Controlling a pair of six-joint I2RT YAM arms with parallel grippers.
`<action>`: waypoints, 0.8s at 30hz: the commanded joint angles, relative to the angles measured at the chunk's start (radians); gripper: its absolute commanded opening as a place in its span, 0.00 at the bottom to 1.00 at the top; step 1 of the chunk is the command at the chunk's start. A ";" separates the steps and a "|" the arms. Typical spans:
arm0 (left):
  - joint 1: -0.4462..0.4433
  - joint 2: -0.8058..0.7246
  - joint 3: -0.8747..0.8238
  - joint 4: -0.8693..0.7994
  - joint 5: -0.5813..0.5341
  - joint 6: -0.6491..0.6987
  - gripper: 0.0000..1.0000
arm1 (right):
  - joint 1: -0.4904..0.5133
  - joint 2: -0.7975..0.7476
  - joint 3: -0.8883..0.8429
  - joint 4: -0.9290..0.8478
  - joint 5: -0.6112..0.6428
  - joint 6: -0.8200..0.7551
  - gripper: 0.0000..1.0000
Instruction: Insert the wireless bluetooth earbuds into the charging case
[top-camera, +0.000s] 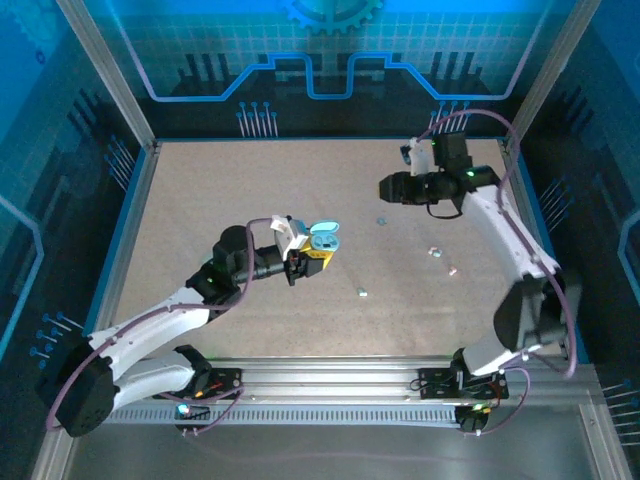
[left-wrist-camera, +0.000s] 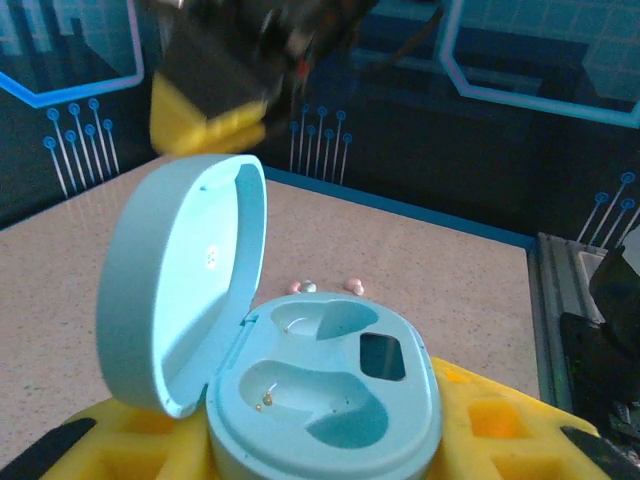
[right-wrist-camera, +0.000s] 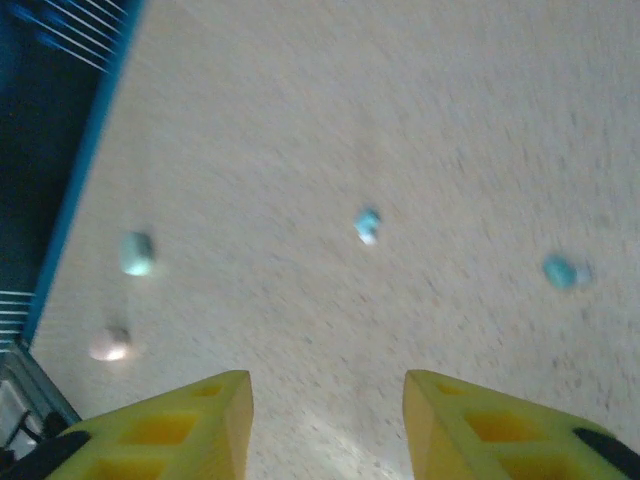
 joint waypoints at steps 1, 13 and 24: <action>0.000 -0.057 -0.014 0.058 -0.037 -0.011 0.32 | 0.016 0.113 0.052 -0.134 0.052 0.023 0.44; 0.000 -0.155 -0.015 -0.005 -0.079 -0.004 0.32 | 0.163 0.480 0.334 -0.209 0.244 0.167 0.43; 0.000 -0.235 0.001 -0.073 -0.085 0.014 0.32 | 0.276 0.758 0.634 -0.268 0.303 0.285 0.43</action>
